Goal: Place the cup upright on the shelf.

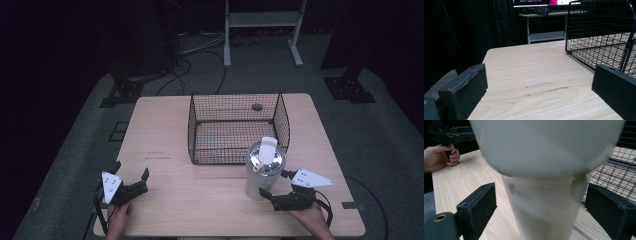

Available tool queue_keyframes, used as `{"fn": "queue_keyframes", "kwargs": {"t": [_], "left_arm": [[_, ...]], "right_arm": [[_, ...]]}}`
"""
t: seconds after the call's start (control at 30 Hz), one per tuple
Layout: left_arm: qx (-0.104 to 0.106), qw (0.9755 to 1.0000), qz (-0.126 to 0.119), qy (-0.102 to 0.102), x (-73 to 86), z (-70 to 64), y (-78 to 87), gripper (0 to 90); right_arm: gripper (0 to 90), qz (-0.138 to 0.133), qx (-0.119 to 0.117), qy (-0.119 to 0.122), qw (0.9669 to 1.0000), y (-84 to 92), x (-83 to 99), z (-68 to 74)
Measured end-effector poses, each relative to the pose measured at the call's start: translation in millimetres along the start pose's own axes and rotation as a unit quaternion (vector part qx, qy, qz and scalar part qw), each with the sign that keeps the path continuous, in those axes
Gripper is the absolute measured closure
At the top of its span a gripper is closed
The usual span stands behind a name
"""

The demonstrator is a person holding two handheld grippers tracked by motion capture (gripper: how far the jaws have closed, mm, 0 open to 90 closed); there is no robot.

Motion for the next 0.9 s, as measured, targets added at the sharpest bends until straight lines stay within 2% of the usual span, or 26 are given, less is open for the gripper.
{"fn": "queue_keyframes", "kwargs": {"t": [0.2,0.5,0.63,0.73,0.9], "left_arm": [[0.001,1.0000,0.000,-0.001,0.0,-0.2,0.3,0.0],[0.002,1.0000,-0.001,-0.001,0.0,-0.2,0.3,0.0],[0.001,1.0000,-0.001,-0.001,0.0,-0.2,0.4,0.0],[0.002,1.0000,-0.001,0.000,0.1,0.0,0.2,0.0],[0.002,1.0000,-0.002,0.000,0.1,0.0,0.3,0.0]], "right_arm": [[9.1,-0.012,0.009,-0.002,0.9999,-11.0,0.1,-1.4],[6.6,-0.025,0.009,-0.006,0.9996,-21.8,0.2,-1.8],[6.6,-0.034,0.010,-0.002,0.9994,-26.5,-0.7,-1.5],[7.3,-0.039,0.012,0.010,0.9991,-29.0,-1.4,-1.2],[7.3,-0.050,0.012,0.010,0.9986,-32.2,-1.6,-0.6]]}}
Point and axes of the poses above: each handheld gripper's, and its own axes: y roughly backward along the jaws, x roughly out of its underside, z roughly to its left, the point moved 1 cm from there along -y, roughly forward along the jaws, and after that the axes turned 3 degrees about -z, right-handed, at the moved point
